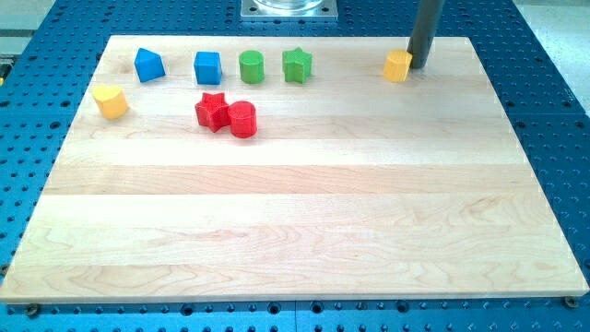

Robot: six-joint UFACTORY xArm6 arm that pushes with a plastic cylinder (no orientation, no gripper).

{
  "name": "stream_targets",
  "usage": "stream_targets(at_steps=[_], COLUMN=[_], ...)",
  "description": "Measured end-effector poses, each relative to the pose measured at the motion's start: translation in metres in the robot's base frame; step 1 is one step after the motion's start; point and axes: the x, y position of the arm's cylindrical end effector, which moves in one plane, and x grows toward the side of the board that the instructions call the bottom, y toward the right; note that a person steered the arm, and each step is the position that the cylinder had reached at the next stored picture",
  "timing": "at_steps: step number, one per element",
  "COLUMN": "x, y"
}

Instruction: Slide the yellow hexagon diagonally to the top right of the red circle

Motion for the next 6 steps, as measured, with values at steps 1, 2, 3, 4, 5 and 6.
stream_targets(at_steps=[1, 2, 3, 4, 5, 6], x=[0.039, 0.034, -0.006, -0.014, 0.021, 0.080], y=[-0.018, -0.018, 0.032, -0.028, -0.101, -0.152])
